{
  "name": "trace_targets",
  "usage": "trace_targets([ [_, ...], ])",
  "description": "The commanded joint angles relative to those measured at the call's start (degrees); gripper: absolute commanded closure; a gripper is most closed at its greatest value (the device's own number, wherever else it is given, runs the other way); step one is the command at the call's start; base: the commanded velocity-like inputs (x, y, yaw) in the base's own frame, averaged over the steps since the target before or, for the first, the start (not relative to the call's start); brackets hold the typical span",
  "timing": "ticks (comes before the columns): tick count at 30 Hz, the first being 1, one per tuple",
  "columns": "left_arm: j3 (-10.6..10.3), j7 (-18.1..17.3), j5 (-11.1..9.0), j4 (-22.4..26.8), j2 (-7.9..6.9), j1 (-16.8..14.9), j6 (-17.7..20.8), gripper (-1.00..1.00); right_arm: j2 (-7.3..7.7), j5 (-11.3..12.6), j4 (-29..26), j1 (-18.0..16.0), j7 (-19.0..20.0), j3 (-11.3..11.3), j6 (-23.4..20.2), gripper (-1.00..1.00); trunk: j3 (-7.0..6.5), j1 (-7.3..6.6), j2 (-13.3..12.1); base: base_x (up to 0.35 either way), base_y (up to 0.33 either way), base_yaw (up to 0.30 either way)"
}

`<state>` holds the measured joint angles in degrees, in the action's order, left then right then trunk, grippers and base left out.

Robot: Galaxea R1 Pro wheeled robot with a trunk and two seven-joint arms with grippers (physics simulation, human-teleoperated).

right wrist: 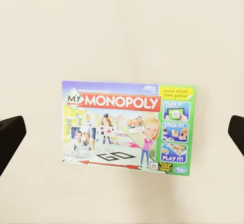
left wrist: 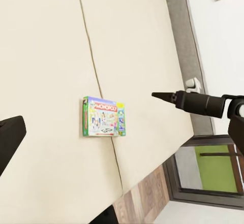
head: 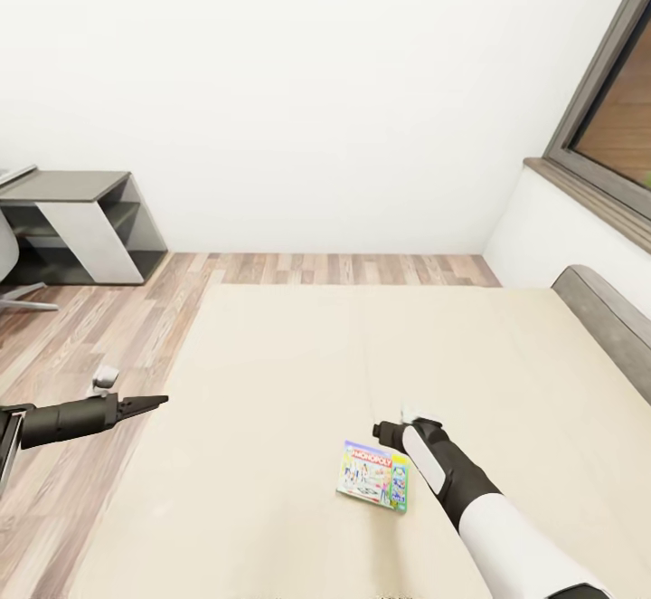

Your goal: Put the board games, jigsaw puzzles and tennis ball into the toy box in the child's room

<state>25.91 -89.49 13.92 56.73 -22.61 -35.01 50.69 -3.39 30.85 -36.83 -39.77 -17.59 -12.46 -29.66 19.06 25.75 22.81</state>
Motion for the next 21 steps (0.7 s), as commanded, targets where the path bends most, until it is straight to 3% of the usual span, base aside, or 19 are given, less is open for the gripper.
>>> trace_targets([
  [1,0.1,-0.5,0.6,0.1,0.03,-0.1,0.6,-1.00,0.49,0.6,-0.1,0.0,0.3,-0.2,-0.1,-1.00,0.20,0.03,0.1,0.000,0.000,0.000],
  [5,0.1,-0.5,0.6,0.1,0.06,-0.1,0.6,-1.00,1.21,0.7,-0.1,0.0,1.3,0.5,-0.1,-1.00,0.58,0.03,0.1,0.000,0.000,0.000],
  [10,0.1,-0.5,0.6,0.1,0.18,-0.1,0.6,-1.00,1.58,0.6,-0.1,0.0,1.8,3.2,-0.1,-1.00,1.05,0.03,0.1,0.000,0.000,0.000],
  [21,0.2,-0.5,0.6,0.1,0.19,-0.1,0.6,-1.00,1.76,0.6,-0.3,-1.6,1.9,3.9,-0.1,-1.00,2.08,0.03,0.1,0.000,0.000,0.000],
])
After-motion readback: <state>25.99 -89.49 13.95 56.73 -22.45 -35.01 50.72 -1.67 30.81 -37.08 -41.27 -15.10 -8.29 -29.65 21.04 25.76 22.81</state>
